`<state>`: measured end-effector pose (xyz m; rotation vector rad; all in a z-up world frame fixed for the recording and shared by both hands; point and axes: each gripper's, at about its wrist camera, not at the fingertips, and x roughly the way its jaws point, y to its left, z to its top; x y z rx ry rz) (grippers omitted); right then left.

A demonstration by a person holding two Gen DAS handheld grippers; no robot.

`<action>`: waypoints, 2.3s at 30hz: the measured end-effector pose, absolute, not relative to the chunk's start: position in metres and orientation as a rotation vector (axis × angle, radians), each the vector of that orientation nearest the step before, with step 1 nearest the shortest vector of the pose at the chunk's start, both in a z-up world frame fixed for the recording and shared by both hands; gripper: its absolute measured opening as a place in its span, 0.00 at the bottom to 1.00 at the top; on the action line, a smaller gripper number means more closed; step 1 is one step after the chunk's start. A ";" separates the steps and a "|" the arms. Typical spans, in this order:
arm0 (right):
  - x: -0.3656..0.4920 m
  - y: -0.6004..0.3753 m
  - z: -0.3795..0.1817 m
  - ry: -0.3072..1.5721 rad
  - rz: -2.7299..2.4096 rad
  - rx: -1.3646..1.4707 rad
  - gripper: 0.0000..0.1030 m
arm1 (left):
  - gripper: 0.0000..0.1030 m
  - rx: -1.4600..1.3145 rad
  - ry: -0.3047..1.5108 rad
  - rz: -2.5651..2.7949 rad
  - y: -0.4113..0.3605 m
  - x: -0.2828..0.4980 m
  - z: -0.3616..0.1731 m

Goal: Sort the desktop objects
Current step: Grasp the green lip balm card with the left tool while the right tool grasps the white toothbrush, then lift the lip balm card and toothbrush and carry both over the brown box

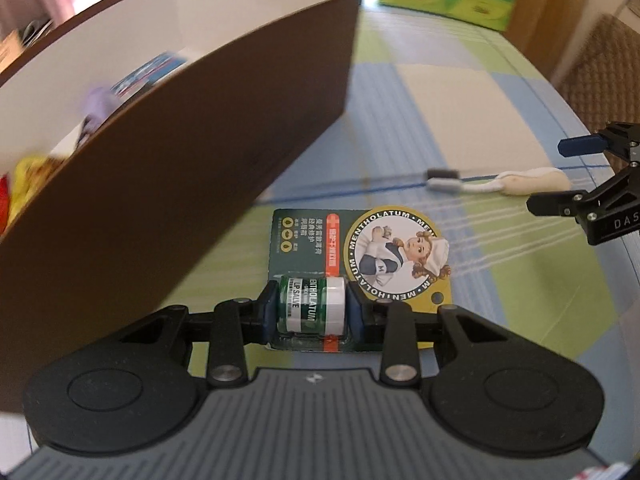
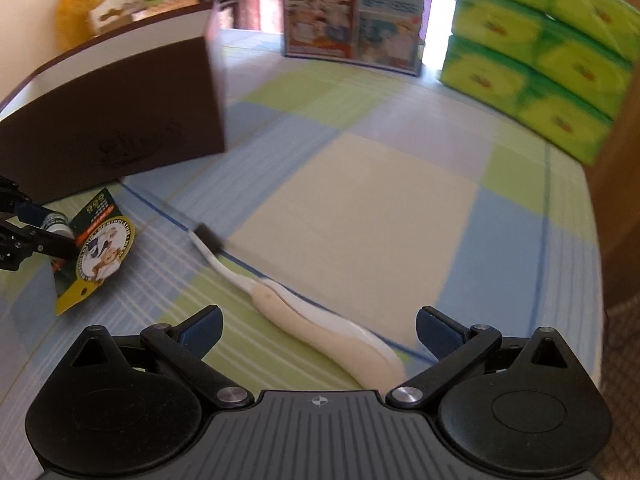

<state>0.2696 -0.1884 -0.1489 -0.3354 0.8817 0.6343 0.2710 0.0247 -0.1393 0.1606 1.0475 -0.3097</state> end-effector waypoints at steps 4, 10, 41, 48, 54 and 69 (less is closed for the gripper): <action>0.270 -0.180 -0.158 0.898 0.669 -0.394 0.71 | 0.29 0.134 1.061 -0.276 0.037 0.265 -0.139; 0.256 -0.176 -0.155 0.967 0.708 -0.369 0.40 | 0.29 0.092 1.077 -0.268 0.043 0.257 -0.138; 0.161 -0.137 -0.154 0.901 0.723 -0.370 0.17 | 0.30 0.105 1.051 -0.222 0.045 0.202 -0.138; 0.143 -0.132 -0.151 0.921 0.721 -0.371 0.17 | 0.29 0.112 1.049 -0.241 0.047 0.195 -0.138; 0.130 -0.134 -0.147 0.940 0.723 -0.378 0.17 | 0.29 0.099 1.060 -0.249 0.049 0.187 -0.135; 0.113 -0.129 -0.084 0.805 0.777 -0.340 0.17 | 0.29 0.039 0.955 -0.242 0.069 0.162 -0.084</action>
